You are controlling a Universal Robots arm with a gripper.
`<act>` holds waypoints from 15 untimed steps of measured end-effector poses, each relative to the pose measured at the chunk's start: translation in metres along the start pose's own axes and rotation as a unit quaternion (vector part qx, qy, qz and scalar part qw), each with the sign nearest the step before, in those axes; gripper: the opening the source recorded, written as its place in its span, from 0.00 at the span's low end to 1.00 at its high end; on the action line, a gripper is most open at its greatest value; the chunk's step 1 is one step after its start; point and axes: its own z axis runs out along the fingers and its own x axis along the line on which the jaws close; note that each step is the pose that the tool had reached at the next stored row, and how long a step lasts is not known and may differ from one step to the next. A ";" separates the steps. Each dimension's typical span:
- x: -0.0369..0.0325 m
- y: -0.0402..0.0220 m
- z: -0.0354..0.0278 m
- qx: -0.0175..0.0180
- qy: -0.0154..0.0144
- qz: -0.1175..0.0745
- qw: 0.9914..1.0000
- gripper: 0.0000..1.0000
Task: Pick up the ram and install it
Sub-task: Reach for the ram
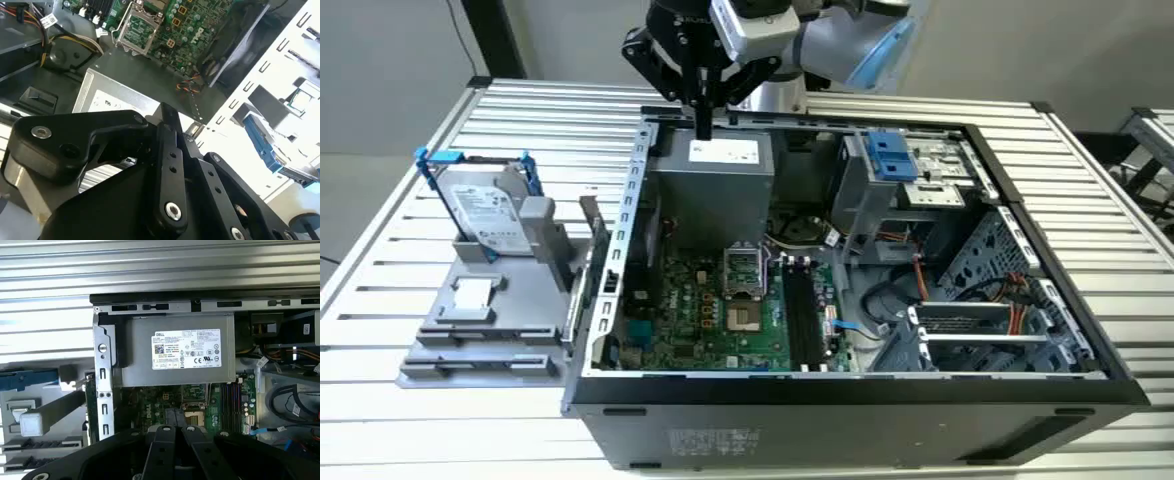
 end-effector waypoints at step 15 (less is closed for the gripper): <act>0.0033 -0.0003 -0.0001 0.000 0.000 0.000 1.000 0.00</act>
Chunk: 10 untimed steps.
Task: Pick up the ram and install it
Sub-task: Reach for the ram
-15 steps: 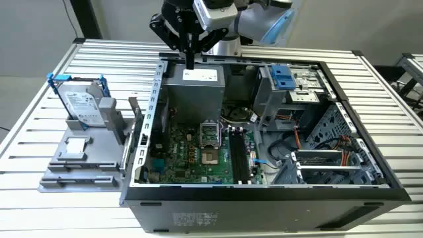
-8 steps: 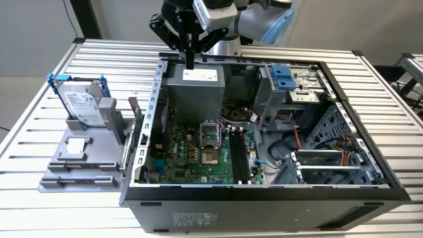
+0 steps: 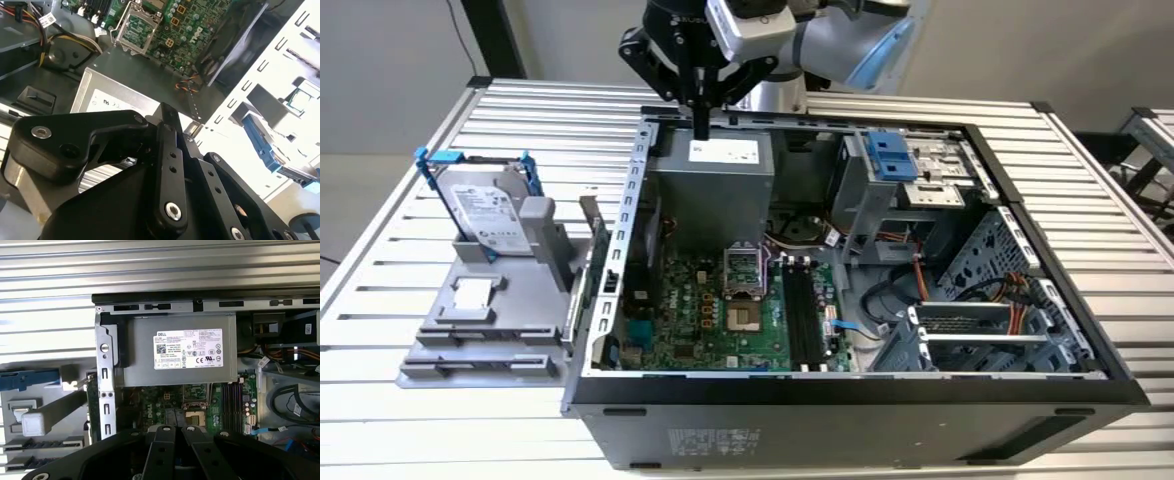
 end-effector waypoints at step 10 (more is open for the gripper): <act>0.0221 -0.0016 -0.0004 0.000 0.000 0.000 1.000 0.00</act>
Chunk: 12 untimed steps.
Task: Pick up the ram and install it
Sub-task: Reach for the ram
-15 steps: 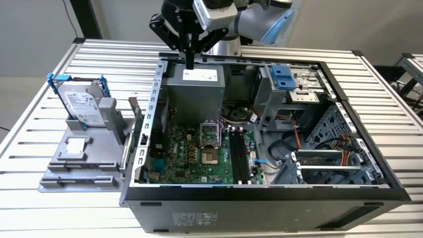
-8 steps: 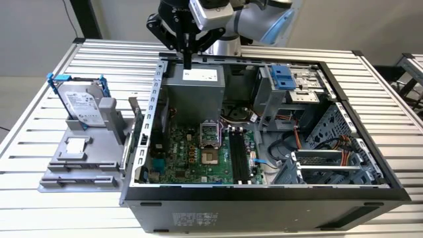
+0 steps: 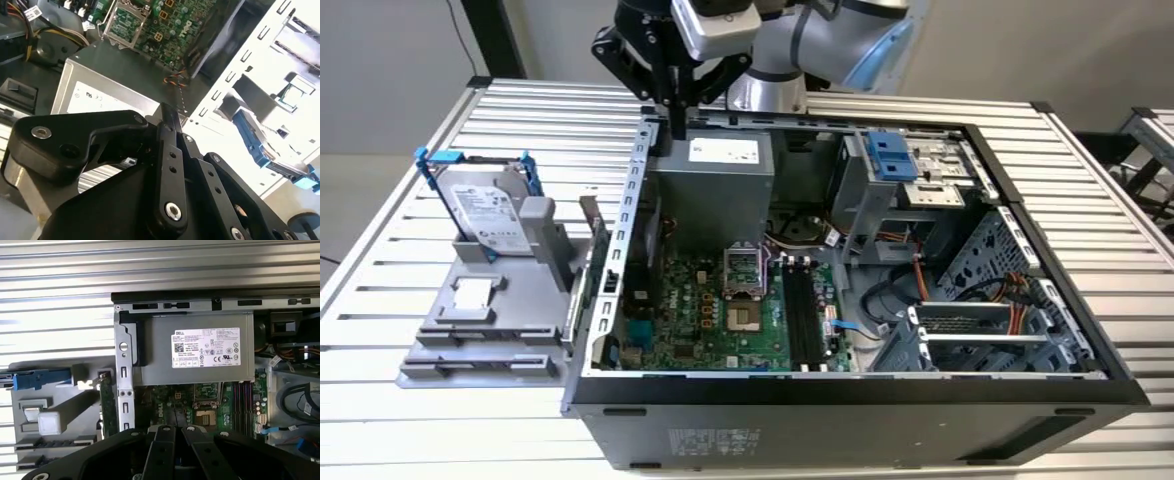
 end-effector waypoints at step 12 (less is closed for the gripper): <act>0.0401 -0.0032 -0.0010 0.000 0.000 0.000 1.000 0.00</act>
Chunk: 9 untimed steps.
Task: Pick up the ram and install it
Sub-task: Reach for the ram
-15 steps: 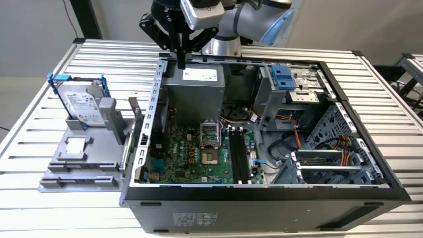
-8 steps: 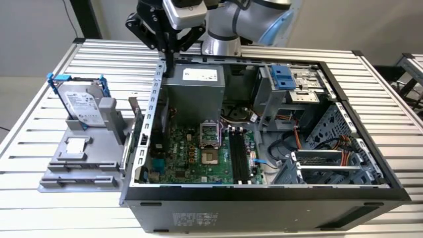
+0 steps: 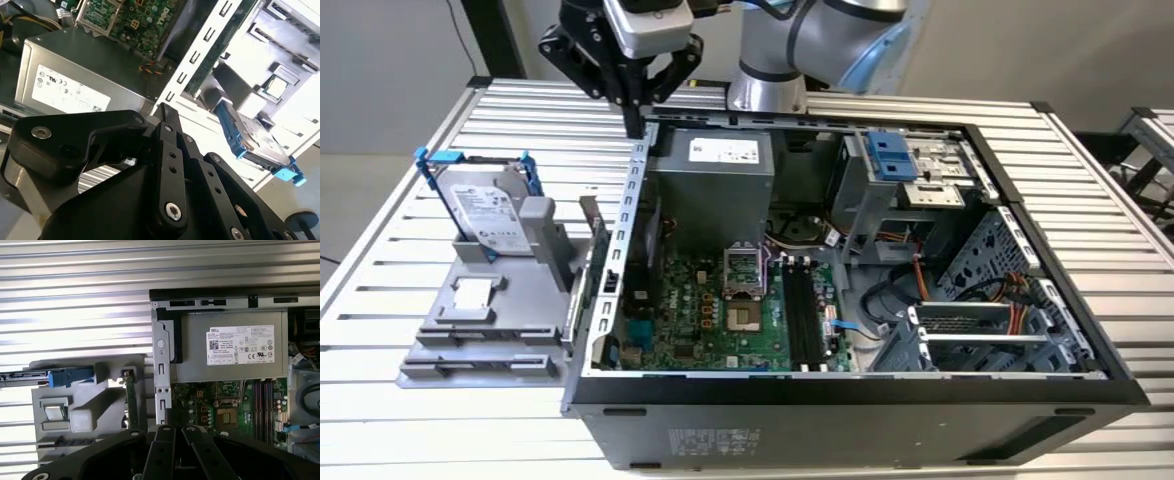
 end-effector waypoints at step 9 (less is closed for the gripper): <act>0.0313 -0.0033 -0.0008 0.000 0.000 0.000 1.000 0.00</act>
